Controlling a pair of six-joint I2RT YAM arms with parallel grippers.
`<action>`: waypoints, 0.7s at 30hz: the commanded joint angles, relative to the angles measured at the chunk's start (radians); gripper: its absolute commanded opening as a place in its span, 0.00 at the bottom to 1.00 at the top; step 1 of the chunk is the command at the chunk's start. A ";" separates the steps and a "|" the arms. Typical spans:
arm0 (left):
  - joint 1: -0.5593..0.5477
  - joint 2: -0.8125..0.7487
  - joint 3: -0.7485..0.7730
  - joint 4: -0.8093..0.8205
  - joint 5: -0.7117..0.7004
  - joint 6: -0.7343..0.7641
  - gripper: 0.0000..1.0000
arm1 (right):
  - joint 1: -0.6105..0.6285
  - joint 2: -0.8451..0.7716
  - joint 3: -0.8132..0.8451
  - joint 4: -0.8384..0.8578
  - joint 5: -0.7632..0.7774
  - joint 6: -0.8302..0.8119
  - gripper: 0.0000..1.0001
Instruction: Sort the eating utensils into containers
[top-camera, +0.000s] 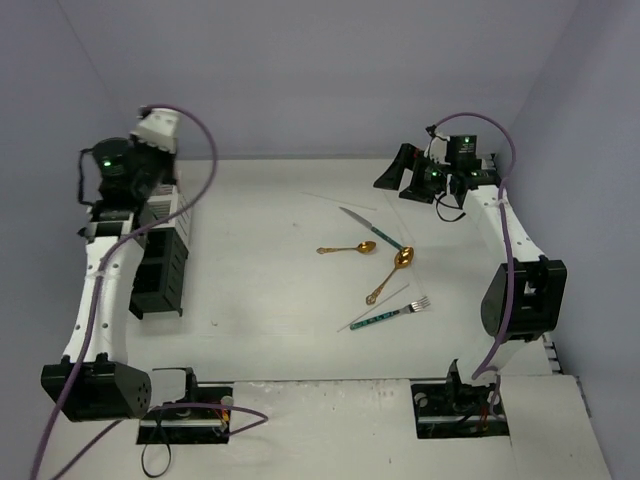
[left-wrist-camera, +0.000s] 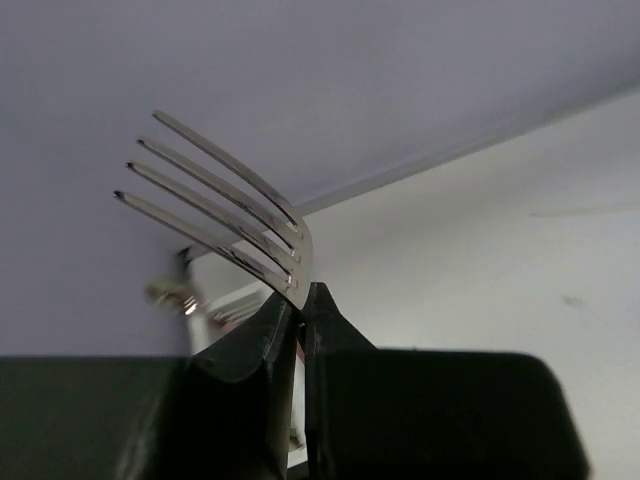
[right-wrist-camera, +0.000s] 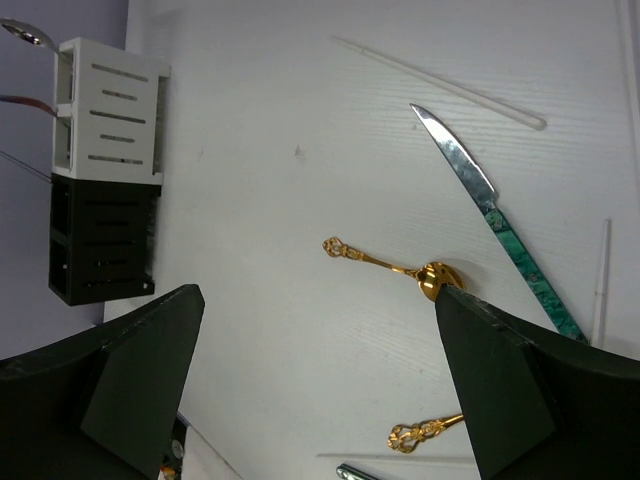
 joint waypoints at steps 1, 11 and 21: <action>0.265 -0.002 0.027 0.205 0.042 -0.334 0.00 | 0.005 -0.048 -0.008 0.027 0.020 -0.046 1.00; 0.444 0.120 -0.059 0.416 0.105 -0.432 0.00 | 0.005 -0.051 -0.035 0.028 0.032 -0.065 1.00; 0.438 0.226 -0.144 0.518 0.104 -0.403 0.00 | 0.004 -0.041 -0.045 0.028 0.034 -0.072 1.00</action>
